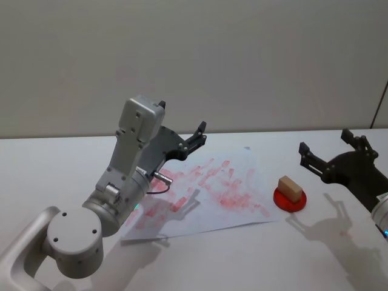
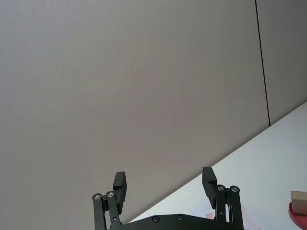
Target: Use the one hand to pick up the stamp and affix it onto the A4 paper.
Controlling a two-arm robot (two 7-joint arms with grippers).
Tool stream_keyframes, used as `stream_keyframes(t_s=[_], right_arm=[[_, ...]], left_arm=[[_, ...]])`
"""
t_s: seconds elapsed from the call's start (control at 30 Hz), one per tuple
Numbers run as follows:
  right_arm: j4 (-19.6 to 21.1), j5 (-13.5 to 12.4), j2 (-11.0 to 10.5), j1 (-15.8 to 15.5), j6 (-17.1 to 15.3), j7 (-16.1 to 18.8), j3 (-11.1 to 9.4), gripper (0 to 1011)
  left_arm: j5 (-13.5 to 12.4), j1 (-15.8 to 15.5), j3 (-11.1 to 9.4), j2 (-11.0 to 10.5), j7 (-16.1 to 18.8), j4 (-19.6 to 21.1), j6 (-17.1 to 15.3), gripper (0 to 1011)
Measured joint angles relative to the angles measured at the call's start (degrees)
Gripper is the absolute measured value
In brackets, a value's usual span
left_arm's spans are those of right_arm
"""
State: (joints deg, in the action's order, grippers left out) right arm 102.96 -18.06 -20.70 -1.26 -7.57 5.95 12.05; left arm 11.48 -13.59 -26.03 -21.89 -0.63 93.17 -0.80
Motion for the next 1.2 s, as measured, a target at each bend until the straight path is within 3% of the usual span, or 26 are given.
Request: stream_keyframes(t_s=[0.63,1.2], right_arm=[[-1.45,-0.14,0.59,0.92,-9.35,-0.56,0.1,1001],[-9.59,4.05,4.19,7.5,-15.15,5.3,2.21,1001]], left_arm=[[0.0,0.0,0.0,0.0,0.0,0.0,0.0,1001],[0.0,0.0,0.0,0.0,0.0,0.0,0.0,1001]])
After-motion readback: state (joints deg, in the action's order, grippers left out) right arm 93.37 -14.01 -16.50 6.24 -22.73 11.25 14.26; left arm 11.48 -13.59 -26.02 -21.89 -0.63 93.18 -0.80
